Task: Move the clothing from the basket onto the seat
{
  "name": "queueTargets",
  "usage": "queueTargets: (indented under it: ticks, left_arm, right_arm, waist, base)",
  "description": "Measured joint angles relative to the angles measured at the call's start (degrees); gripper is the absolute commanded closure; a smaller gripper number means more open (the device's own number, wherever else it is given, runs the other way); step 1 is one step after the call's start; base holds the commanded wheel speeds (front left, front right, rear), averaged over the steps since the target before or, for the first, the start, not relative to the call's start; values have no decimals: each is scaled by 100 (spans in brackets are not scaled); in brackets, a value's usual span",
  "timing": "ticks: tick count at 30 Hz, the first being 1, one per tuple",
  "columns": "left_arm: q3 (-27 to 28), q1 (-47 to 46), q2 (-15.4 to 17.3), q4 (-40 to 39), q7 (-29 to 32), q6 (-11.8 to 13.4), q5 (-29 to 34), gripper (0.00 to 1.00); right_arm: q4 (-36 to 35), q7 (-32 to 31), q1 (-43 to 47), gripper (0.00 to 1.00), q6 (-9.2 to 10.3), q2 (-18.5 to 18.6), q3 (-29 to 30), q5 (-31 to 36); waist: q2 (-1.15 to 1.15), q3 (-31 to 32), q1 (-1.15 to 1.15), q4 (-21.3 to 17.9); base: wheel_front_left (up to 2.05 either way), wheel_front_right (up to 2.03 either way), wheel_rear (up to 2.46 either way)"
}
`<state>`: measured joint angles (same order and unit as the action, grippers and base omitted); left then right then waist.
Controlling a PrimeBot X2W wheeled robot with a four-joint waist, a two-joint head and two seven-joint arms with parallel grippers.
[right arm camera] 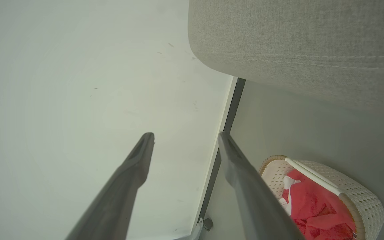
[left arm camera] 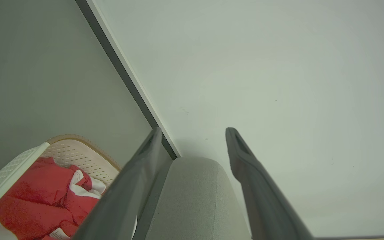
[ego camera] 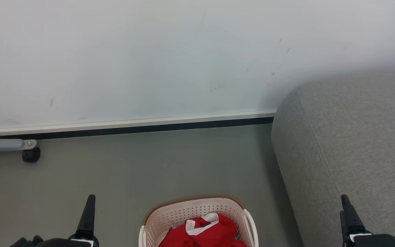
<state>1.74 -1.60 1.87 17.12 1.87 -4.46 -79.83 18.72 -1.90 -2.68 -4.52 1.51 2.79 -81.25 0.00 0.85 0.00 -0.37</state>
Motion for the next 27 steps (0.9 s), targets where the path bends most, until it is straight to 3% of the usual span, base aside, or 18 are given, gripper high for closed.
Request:
queueTargets:
  ticks: [27]
  left_arm:
    - [-437,243,357,-360,-466,398,2643,0]
  right_arm:
    - [-159,485,4,0,310,327,-893,2219]
  waist:
    - [0,116,0,-49]
  base:
    - [0,0,0]
